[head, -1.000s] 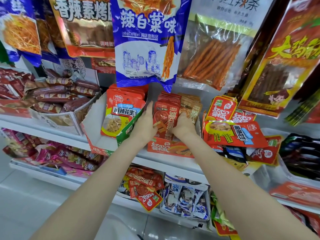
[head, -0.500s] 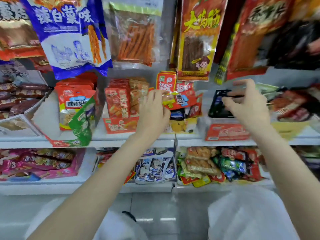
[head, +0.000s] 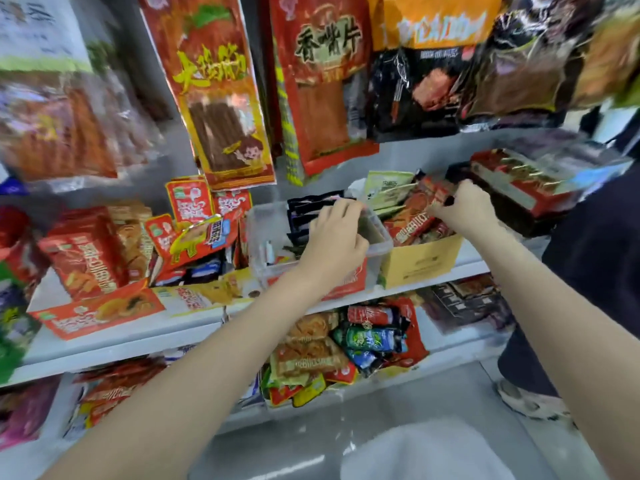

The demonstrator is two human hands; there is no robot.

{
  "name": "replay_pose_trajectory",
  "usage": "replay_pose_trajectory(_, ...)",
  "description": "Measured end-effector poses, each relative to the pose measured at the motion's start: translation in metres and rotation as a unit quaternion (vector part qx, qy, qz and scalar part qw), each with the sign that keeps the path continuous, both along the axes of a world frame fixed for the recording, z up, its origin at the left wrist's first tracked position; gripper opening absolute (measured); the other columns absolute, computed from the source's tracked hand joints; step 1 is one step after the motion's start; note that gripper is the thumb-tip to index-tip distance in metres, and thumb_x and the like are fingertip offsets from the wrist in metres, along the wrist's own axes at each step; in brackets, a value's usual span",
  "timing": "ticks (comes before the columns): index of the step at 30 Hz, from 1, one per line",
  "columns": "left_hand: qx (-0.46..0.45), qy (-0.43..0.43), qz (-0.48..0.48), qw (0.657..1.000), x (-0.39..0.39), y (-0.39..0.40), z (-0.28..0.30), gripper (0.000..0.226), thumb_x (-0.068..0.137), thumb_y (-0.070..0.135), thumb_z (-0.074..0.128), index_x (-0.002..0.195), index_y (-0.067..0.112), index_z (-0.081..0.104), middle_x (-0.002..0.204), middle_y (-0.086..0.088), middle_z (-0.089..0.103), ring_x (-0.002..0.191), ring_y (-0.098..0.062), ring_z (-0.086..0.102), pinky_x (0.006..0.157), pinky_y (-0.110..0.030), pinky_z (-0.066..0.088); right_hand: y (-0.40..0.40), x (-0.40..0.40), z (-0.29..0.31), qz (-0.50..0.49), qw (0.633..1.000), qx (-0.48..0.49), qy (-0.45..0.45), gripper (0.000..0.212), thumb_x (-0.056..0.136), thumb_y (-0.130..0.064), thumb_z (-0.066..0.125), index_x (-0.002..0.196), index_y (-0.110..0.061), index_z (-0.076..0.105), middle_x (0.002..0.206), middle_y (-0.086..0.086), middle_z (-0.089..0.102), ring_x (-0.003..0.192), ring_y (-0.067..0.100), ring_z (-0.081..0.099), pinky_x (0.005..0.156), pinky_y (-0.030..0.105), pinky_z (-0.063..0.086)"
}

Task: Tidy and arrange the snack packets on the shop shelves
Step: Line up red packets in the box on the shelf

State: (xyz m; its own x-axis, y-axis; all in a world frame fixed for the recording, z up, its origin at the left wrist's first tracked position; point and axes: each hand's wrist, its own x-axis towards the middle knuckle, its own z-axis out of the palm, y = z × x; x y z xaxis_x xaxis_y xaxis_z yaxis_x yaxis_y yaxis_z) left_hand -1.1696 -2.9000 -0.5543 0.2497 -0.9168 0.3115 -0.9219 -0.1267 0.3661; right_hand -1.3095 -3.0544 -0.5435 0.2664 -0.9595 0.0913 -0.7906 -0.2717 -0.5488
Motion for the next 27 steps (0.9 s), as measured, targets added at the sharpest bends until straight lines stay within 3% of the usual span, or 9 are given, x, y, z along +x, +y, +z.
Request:
replay_pose_trajectory(2,-0.002,0.002,0.001,1.000,0.002,-0.005,-0.001,0.038,0.090,0.011,0.042,0.128,0.016,0.042,0.131,-0.002,0.041,0.116,-0.022,0.035,0.095,-0.035,0.031,-0.010,0.005,-0.010,-0.020,0.998,-0.048,0.017,0.020,0.088,-0.018,0.060,0.080,-0.003,0.049,0.085,0.021,0.054,0.087,0.036,0.050,0.066,0.039,0.038)
replay_pose_trajectory(5,-0.009,0.012,-0.009,1.000,0.008,-0.007,-0.003,0.038,0.090,0.013,0.044,0.128,0.018,0.042,0.133,0.000,0.040,0.120,-0.019,0.034,0.098,-0.033,0.030,-0.016,0.004,-0.017,-0.026,0.984,-0.174,0.010,0.020,0.092,-0.011,0.049,0.098,0.005,0.060,0.106,0.026,0.057,0.106,0.040,0.042,0.082,0.043,0.034)
replay_pose_trajectory(7,-0.026,0.021,-0.014,0.999,0.011,-0.006,-0.006,0.036,0.091,0.014,0.045,0.126,0.018,0.043,0.130,0.002,0.041,0.117,-0.016,0.035,0.096,-0.030,0.029,-0.019,0.000,-0.016,-0.006,0.969,-0.244,-0.042,0.023,0.094,-0.013,0.046,0.100,0.004,0.059,0.100,0.025,0.060,0.098,0.039,0.047,0.079,0.043,0.034)
replay_pose_trajectory(12,-0.057,0.080,-0.025,0.995,0.010,-0.010,-0.005,0.038,0.090,0.015,0.050,0.127,0.019,0.043,0.129,0.004,0.042,0.118,-0.013,0.039,0.101,-0.032,0.036,-0.004,-0.014,0.008,0.028,0.924,-0.262,-0.276,0.022,0.098,-0.022,0.040,0.096,-0.004,0.051,0.076,0.012,0.059,0.062,0.020,0.053,0.056,0.036,0.038)
replay_pose_trajectory(14,-0.062,0.150,-0.039,0.986,0.010,-0.011,0.001,0.043,0.090,0.019,0.054,0.131,0.021,0.040,0.132,0.005,0.042,0.119,-0.008,0.042,0.099,-0.026,0.040,0.015,-0.015,0.020,0.083,0.908,-0.248,-0.327,0.017,0.099,-0.022,0.039,0.093,-0.009,0.049,0.071,0.000,0.056,0.051,0.015,0.054,0.047,0.036,0.042)
replay_pose_trajectory(17,-0.092,0.274,-0.067,0.955,0.009,-0.004,0.018,0.046,0.089,0.023,0.058,0.131,0.024,0.038,0.127,0.010,0.047,0.109,-0.001,0.051,0.085,-0.010,0.043,0.051,-0.003,0.038,0.154,0.892,-0.222,-0.362,0.010,0.100,-0.021,0.038,0.092,-0.018,0.044,0.068,-0.010,0.051,0.053,0.014,0.061,0.040,0.033,0.044)
replay_pose_trajectory(21,-0.142,0.356,-0.068,0.921,0.032,0.035,0.032,0.029,0.089,0.009,0.057,0.103,0.032,0.044,0.103,0.019,0.055,0.091,0.016,0.056,0.078,-0.008,0.046,0.093,0.030,0.057,0.257,0.884,-0.117,-0.373,0.004,0.098,-0.018,0.043,0.096,-0.015,0.042,0.073,-0.007,0.055,0.060,0.013,0.064,0.043,0.034,0.051)
replay_pose_trajectory(24,-0.167,0.351,-0.032,0.921,0.068,0.085,0.033,0.029,0.087,0.009,0.059,0.097,0.033,0.047,0.101,0.011,0.060,0.090,0.005,0.060,0.078,-0.014,0.050,0.117,0.069,0.060,0.308,0.881,0.050,-0.355,0.027,0.084,-0.015,0.066,0.102,-0.016,0.047,0.092,0.001,0.063,0.080,0.017,0.067,0.052,0.037,0.057)
replay_pose_trajectory(27,-0.180,0.323,0.032,0.929,0.104,0.136,0.030,0.032,0.083,0.009,0.065,0.093,0.032,0.046,0.101,-0.002,0.061,0.093,-0.012,0.060,0.076,-0.019,0.049,0.147,0.121,0.053,0.316,0.901,0.071,-0.290,0.026,0.073,-0.020,0.077,0.092,-0.015,0.061,0.089,0.007,0.070,0.073,0.021,0.069,0.057,0.039,0.058)
